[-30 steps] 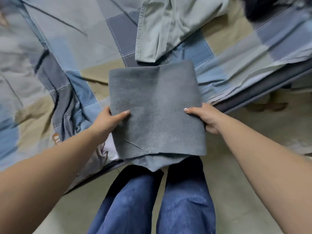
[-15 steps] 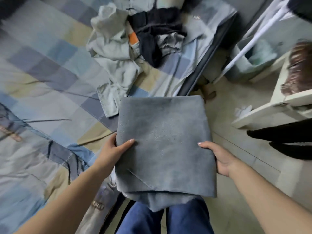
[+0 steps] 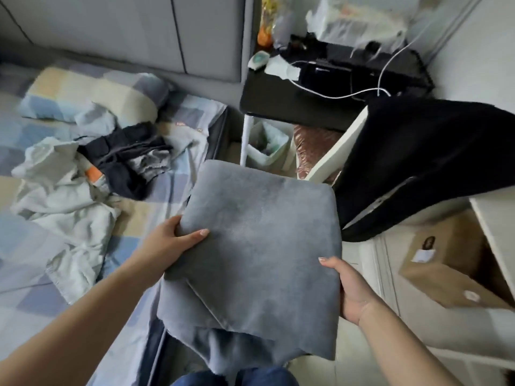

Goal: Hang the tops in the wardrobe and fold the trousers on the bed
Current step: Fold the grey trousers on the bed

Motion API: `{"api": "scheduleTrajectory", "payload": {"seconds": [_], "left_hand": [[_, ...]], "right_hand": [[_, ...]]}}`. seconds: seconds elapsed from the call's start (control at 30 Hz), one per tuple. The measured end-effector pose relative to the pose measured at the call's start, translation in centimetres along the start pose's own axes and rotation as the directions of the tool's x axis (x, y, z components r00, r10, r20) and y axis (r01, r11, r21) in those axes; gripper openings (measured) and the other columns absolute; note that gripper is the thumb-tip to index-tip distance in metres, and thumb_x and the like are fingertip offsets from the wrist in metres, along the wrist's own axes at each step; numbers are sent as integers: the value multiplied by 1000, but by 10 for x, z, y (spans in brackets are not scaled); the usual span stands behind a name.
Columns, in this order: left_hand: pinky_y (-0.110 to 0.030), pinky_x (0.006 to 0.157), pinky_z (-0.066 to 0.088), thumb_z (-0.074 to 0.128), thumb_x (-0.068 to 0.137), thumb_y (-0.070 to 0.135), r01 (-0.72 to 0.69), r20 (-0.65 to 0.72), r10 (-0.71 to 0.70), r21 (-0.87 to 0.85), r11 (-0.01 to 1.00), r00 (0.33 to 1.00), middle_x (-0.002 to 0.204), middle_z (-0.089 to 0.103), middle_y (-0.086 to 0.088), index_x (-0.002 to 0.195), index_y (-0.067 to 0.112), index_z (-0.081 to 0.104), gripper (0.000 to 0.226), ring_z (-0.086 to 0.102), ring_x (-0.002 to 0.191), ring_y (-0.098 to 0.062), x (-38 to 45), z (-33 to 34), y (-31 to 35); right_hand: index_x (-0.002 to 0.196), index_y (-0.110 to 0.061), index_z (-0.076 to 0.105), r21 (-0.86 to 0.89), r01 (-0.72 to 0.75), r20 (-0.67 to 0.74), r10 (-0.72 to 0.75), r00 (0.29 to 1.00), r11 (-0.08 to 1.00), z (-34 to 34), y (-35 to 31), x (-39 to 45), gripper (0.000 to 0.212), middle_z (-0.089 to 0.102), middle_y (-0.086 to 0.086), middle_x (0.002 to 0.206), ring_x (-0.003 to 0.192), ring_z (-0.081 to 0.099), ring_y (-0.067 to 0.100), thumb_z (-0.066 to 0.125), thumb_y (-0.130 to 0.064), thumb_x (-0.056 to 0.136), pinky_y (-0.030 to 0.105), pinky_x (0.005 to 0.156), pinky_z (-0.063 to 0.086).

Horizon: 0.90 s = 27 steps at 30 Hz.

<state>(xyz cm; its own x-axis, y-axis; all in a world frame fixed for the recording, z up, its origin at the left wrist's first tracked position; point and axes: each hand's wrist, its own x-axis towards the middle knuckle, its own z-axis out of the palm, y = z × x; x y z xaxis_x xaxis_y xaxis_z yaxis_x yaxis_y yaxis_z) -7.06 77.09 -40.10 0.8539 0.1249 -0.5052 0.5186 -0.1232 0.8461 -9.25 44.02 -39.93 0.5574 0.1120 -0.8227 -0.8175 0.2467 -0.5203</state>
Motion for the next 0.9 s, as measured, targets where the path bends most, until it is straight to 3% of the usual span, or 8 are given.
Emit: {"api": "scheduleTrajectory", "payload": {"seconds": [0.2, 0.33, 0.43, 0.57, 0.7, 0.83, 0.9], "left_hand": [[-20, 57, 55, 80, 73, 35, -115, 155, 99, 96, 989, 983, 85, 75, 8, 104, 26, 65, 35, 72, 75, -9, 8, 121, 73], [-34, 77, 58, 80, 73, 38, -178, 304, 117, 181, 967, 946, 93, 75, 4, 107, 24, 66, 39, 71, 86, -16, 11, 225, 98], [-22, 70, 55, 79, 73, 41, -249, 391, 138, 249, 936, 910, 90, 74, 8, 105, 27, 66, 37, 70, 81, -6, 13, 300, 117], [-15, 63, 48, 77, 76, 39, -323, 492, 132, 326, 888, 861, 90, 71, 12, 107, 28, 64, 35, 66, 80, -2, 13, 383, 141], [-32, 81, 55, 73, 79, 42, -369, 622, 80, 352, 860, 779, 94, 74, 8, 108, 30, 66, 32, 69, 88, -10, 17, 453, 159], [-34, 77, 57, 69, 86, 30, -351, 736, -9, 334, 875, 677, 97, 74, 1, 114, 22, 64, 29, 71, 87, -16, 28, 527, 176], [-40, 82, 57, 68, 88, 23, -369, 772, -21, 327, 870, 635, 100, 73, -4, 115, 15, 63, 28, 71, 90, -21, 36, 567, 186]], "right_hand": [[90, -16, 77, 178, 96, -85, -82, 993, 979, -106, -21, -48, 31, 72, 15, 106, 93, 70, 31, 71, -30, 63, 38, 65, 58], [108, -11, 71, 322, 177, -195, -118, 974, 930, -189, -26, -76, 46, 70, 16, 109, 94, 69, 34, 70, -26, 64, 40, 64, 58], [118, -9, 62, 384, 245, -300, -130, 945, 890, -242, -30, -96, 56, 71, 15, 108, 91, 70, 34, 67, -24, 64, 38, 65, 56], [114, -6, 63, 494, 330, -370, -149, 917, 805, -289, -24, -118, 48, 72, 17, 103, 87, 71, 33, 65, -24, 69, 39, 61, 57], [109, -7, 66, 563, 406, -474, -122, 872, 720, -329, -20, -132, 46, 72, 17, 100, 84, 71, 35, 66, -25, 66, 41, 61, 57], [113, -8, 65, 607, 495, -582, -76, 810, 622, -367, -22, -135, 53, 71, 16, 106, 90, 70, 33, 66, -28, 63, 41, 72, 54], [112, -8, 65, 615, 545, -632, -58, 773, 570, -383, -30, -132, 54, 71, 15, 106, 89, 71, 32, 67, -27, 61, 41, 72, 53]]}}
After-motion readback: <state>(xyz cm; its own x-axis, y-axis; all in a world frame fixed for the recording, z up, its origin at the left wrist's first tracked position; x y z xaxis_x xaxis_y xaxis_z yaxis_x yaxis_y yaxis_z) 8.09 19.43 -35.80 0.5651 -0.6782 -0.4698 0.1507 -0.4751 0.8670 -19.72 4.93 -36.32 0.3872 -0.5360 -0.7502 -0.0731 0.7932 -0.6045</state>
